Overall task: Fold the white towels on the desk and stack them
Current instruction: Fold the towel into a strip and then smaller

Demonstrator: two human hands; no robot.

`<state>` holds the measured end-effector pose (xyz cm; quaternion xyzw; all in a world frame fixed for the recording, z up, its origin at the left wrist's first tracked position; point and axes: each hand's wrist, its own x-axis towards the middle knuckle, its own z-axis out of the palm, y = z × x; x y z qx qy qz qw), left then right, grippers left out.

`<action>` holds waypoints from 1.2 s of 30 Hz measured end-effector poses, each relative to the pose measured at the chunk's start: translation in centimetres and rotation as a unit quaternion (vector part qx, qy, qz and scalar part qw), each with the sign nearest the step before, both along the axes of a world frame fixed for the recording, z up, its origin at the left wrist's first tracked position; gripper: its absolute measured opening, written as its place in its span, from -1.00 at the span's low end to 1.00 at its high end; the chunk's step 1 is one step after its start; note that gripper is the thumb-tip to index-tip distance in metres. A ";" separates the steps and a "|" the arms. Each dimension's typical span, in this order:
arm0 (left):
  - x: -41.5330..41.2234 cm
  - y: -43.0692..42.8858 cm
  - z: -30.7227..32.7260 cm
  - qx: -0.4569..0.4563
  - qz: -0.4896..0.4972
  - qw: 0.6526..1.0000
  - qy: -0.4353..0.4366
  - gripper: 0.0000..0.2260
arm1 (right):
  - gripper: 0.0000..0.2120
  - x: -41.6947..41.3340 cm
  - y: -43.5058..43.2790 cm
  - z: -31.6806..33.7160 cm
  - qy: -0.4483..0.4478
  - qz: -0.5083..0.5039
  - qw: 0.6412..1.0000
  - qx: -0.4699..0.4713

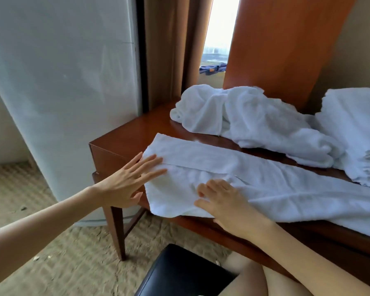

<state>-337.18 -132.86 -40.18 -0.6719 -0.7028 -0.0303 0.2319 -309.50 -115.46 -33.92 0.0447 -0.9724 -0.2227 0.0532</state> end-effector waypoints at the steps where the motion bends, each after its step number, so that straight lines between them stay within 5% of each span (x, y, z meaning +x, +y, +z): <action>1: 0.3 0.1 0.4 -0.001 -0.020 1.000 -0.004 -0.06 | -0.52 -0.2 -0.3 -0.2 0.029 0.008 1.000 -0.008; 4: 1.4 0.1 0.3 0.031 -0.029 0.997 0.058 -0.01 | -0.70 -0.8 -0.7 -0.4 0.093 0.048 0.993 -0.049; 10: 1.9 0.2 0.0 0.049 -0.058 0.997 0.024 -0.04 | -0.86 -1.7 0.6 3.5 0.070 -0.068 0.899 -0.426; 14: 3.0 0.1 1.3 0.139 -0.075 0.971 -0.181 -0.46 | -0.91 -3.8 3.6 6.8 0.056 -0.060 0.840 -0.536; 16: 3.5 0.4 2.4 0.173 -0.066 0.949 -0.255 -0.44 | -0.91 -5.3 5.5 8.0 0.048 -0.068 0.811 -0.579; 20: 3.9 0.4 3.2 0.107 -0.030 0.966 -0.233 -0.19 | -0.75 -8.3 9.3 8.5 0.084 -0.132 0.779 -0.608; 26: 4.3 1.7 3.4 0.185 0.001 0.958 -0.219 -0.50 | -0.78 -10.8 11.2 5.2 -0.031 -0.205 0.853 -0.479; 32: 2.8 1.0 2.6 0.198 -0.018 0.952 -0.235 -0.47 | -0.29 -11.9 9.7 5.1 -0.006 -0.189 0.772 -0.607; 36: 1.2 0.3 2.1 0.213 -0.014 0.959 -0.184 -0.68 | -0.24 -14.0 8.4 5.8 -0.057 -0.137 0.794 -0.589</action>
